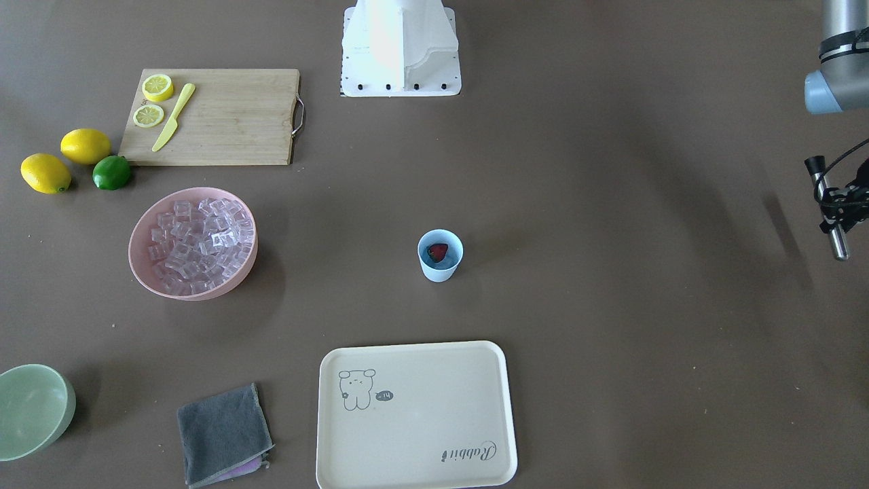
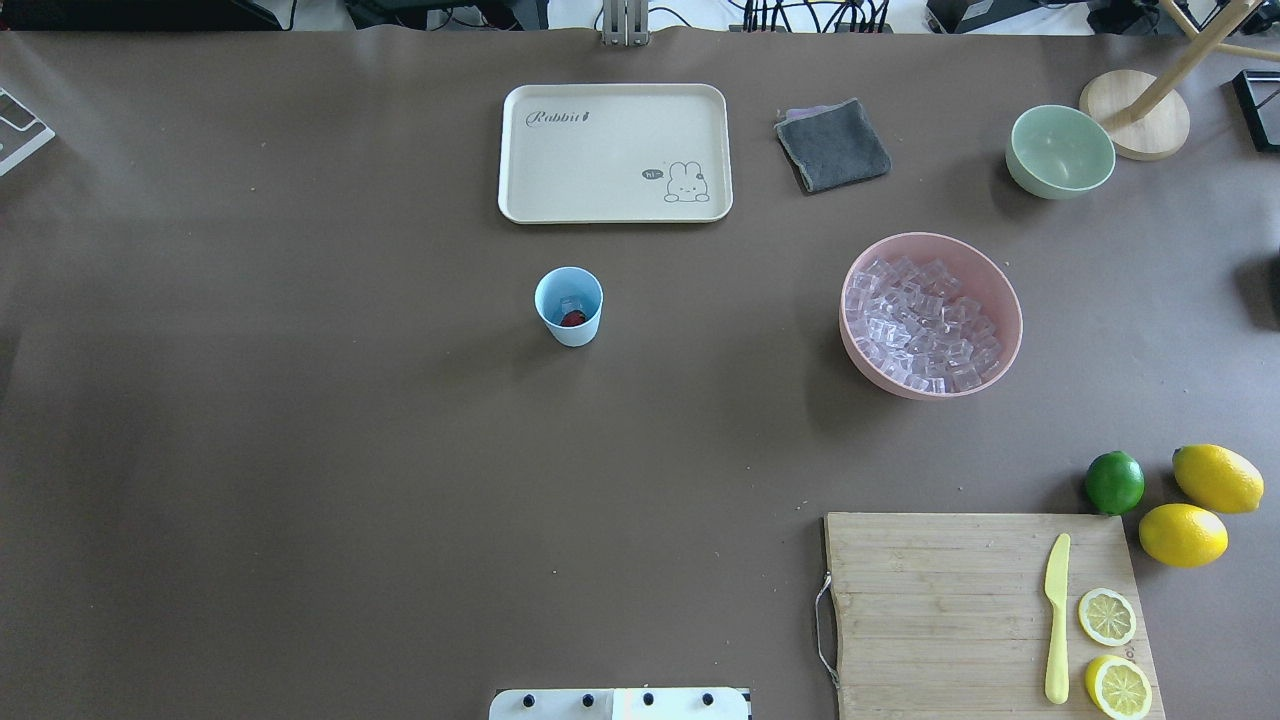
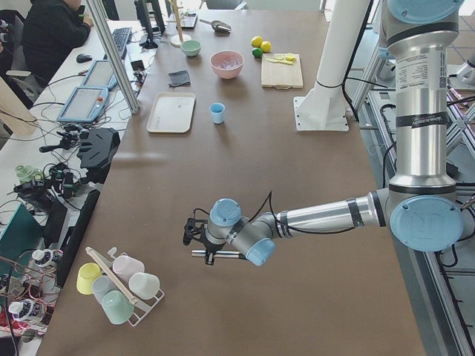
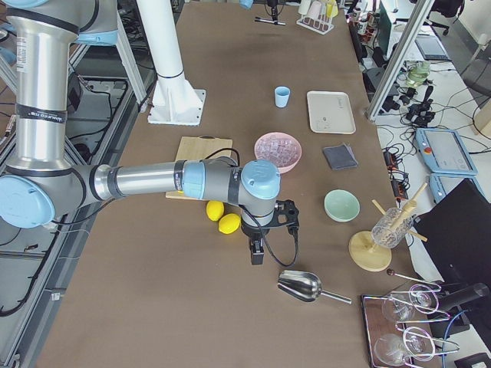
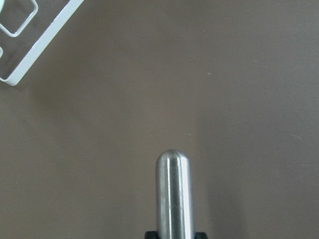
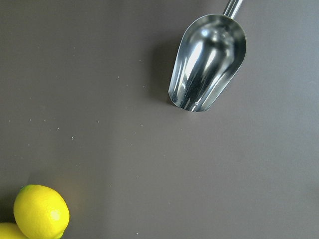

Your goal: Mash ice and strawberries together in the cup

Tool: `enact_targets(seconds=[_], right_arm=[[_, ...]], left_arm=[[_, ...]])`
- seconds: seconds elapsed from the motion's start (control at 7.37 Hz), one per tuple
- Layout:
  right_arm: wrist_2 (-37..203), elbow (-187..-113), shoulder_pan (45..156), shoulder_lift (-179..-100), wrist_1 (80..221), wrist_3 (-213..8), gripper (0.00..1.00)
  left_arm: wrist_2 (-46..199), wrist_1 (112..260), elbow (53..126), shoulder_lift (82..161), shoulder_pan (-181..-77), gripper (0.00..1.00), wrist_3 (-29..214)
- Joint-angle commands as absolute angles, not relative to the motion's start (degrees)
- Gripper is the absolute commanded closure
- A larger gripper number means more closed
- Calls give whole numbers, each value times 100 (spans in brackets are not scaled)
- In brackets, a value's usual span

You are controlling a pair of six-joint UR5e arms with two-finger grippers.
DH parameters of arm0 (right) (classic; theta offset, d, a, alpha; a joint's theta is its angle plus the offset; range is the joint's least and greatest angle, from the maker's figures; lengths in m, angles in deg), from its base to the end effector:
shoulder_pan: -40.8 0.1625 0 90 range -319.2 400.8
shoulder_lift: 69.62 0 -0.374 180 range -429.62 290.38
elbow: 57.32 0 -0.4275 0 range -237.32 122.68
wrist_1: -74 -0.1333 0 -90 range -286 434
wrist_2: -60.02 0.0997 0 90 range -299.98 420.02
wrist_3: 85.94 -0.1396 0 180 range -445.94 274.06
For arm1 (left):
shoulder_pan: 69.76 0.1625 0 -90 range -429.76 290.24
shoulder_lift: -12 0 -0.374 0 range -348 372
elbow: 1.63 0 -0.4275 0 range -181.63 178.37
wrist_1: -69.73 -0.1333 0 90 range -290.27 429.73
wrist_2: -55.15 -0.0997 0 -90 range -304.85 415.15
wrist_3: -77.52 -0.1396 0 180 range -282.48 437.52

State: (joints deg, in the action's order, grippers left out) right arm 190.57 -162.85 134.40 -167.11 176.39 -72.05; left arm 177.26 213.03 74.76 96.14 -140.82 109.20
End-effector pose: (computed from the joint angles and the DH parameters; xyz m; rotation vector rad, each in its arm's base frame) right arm 0.0717 -0.4623 0.5868 0.0357 -0.7109 -0.1451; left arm 0.1108 -0.5049 0.7198 0.2867 0.7365 -0.0453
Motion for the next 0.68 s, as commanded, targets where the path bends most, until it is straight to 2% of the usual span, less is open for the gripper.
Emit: enact_targets(seconds=[0.0,0.14,0.27,0.41,0.54], right_arm=[[19053,-16288,13449,-16753,17639,-7205,1],[19036,-16288,13458,-16762,17631,-7205,0],[19036,-16288,13476,-16780,17630,-7205,0],[19036,-16288,13476,-16780,17630,-7205,0],[19036,-16279,13484,-16780,17630,-7205,0]], left_arm=[[17512,21545,7246,9602,-14052,65,11108],[17521,21580,7255,9603,-14034,62,11136],[17521,21580,7237,9646,-14025,25,11118],[17538,21571,7246,9681,-14017,1,11092],[17582,21554,7289,9690,-14025,1,11066]])
